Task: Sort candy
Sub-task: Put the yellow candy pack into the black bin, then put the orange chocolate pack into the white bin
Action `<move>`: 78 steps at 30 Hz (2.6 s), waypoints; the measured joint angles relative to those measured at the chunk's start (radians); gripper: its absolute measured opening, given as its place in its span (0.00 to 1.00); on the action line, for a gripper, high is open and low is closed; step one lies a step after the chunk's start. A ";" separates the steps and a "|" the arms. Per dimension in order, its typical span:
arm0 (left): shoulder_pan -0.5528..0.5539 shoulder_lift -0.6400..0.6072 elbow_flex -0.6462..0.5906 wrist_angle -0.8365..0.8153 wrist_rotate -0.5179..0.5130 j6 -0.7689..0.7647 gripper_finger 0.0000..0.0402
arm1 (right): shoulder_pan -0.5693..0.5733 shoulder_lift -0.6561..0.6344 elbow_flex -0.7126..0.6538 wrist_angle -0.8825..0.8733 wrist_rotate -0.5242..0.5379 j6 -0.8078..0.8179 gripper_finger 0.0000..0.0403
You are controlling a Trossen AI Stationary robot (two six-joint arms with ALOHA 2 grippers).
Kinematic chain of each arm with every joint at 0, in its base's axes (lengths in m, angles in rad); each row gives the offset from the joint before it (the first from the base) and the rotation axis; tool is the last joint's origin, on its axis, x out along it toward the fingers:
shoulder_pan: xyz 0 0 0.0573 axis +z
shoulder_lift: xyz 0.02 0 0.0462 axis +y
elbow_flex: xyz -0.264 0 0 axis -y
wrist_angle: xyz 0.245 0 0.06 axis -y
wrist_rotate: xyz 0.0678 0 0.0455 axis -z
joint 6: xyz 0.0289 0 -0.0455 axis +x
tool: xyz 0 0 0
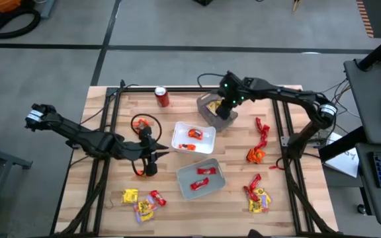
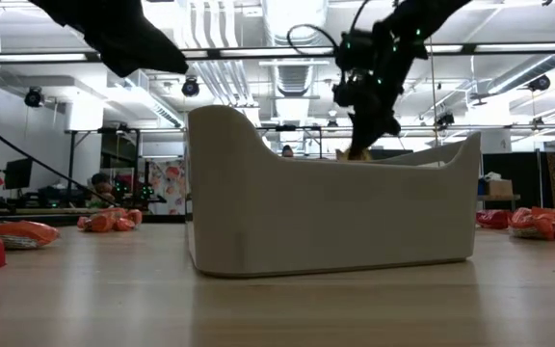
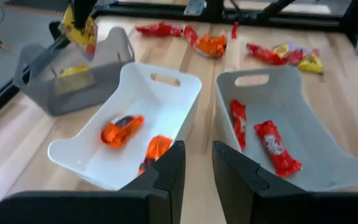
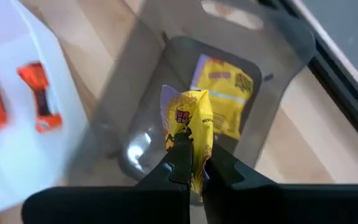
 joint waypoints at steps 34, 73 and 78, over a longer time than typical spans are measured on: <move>-0.006 -0.005 -0.001 -0.171 0.000 -0.187 0.16 | -0.032 0.146 0.004 0.030 -0.045 -0.111 0.19; 0.274 0.220 -0.002 -0.537 -0.039 -0.689 0.33 | 0.447 -0.043 0.127 -0.059 -0.020 0.024 0.23; 0.340 0.300 -0.002 -0.577 -0.019 -0.695 0.44 | 0.480 -0.043 0.127 -0.058 -0.018 0.061 0.23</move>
